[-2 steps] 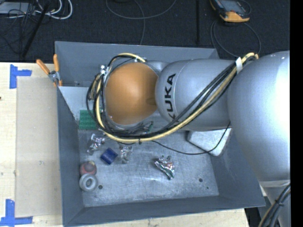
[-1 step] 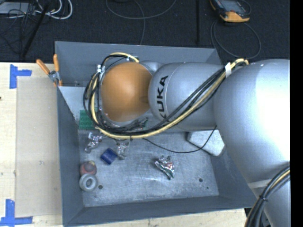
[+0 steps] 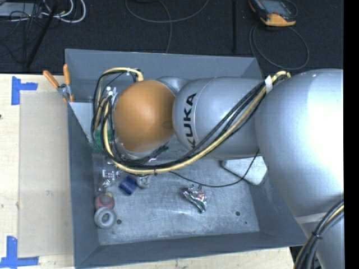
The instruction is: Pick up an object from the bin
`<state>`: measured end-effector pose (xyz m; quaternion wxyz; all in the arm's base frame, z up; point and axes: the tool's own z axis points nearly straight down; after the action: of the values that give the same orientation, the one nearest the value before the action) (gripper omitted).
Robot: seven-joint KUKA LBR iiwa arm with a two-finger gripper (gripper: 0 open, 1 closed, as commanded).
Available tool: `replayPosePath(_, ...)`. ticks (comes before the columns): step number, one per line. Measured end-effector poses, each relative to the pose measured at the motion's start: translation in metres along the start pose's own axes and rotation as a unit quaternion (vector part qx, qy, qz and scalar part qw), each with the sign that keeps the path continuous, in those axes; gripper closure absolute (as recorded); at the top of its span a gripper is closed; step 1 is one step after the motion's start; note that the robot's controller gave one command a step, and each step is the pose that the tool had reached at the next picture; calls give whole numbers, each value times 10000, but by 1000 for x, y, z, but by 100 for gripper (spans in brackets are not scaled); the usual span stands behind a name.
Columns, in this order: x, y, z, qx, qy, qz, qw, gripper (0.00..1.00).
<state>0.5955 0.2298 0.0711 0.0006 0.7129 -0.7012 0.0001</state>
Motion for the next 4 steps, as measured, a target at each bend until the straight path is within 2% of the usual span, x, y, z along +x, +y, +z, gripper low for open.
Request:
replayPosePath(1, 1, -2, -2, 12, -3, 28, 10000, 100)
replayPosePath(4, -1, -2, -38, 3, -23, 113, 9999, 100)
